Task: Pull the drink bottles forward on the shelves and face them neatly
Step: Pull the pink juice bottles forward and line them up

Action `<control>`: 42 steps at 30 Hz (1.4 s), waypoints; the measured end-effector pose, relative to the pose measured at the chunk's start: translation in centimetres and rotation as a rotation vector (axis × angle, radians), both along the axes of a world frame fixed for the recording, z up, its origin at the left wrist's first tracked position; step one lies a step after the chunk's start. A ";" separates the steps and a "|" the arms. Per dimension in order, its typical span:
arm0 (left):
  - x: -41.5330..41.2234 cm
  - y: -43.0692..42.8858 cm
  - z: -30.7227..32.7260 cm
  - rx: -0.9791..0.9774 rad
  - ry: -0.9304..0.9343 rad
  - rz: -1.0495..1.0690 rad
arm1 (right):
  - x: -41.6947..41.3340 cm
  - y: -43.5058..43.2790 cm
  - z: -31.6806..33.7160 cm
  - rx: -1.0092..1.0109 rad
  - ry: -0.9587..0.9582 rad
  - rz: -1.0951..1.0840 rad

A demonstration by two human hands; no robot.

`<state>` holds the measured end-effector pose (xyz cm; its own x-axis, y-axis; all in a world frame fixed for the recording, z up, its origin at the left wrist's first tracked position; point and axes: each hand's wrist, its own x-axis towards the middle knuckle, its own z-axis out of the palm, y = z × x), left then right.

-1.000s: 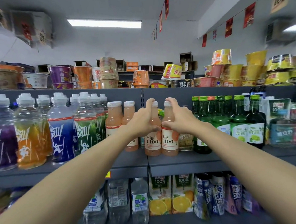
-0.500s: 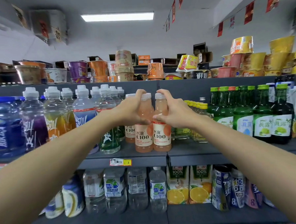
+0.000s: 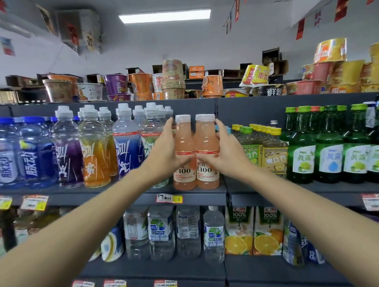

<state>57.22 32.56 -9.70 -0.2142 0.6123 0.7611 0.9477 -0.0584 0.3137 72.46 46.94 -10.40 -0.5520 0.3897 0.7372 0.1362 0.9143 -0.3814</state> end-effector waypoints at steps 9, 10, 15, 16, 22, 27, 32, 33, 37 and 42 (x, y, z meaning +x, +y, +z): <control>0.4 -1.0 -7.4 -0.038 -0.223 0.042 | 0.5 0.0 -6.3 -0.145 -0.187 -0.048; 0.4 -1.0 -7.3 -0.064 -0.228 0.047 | 0.6 0.1 -6.6 -0.170 -0.205 -0.056; 0.6 -1.4 -6.9 -0.122 -0.154 0.137 | 0.8 -0.1 -6.8 -0.237 -0.182 -0.058; 0.7 -1.4 -7.0 -0.132 -0.133 0.157 | 0.8 -0.1 -6.7 -0.238 -0.180 -0.064; 0.3 -1.5 -7.6 -0.120 -0.113 0.208 | 1.1 -0.1 -6.0 -0.269 -0.235 -0.084; 0.0 -1.7 -8.1 -0.096 -0.136 0.191 | 1.5 0.1 -6.1 -0.298 -0.220 -0.070; 0.0 -1.7 -7.8 -0.096 -0.151 0.186 | 1.4 0.4 -6.3 -0.296 -0.215 -0.063; 0.0 -1.8 -7.8 -0.095 -0.159 0.185 | 1.4 0.4 -6.4 -0.300 -0.214 -0.060; 0.0 -1.8 -7.8 -0.101 -0.181 0.193 | 1.3 0.6 -6.6 -0.305 -0.201 -0.053; 0.0 -1.8 -7.6 -0.108 -0.184 0.193 | 1.1 0.7 -6.7 -0.320 -0.202 -0.042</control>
<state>57.23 30.78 -17.32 -0.4633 0.6218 0.6315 0.8646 0.1607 0.4761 73.51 47.61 -17.10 -0.6523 0.6080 0.4525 0.2725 0.7452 -0.6086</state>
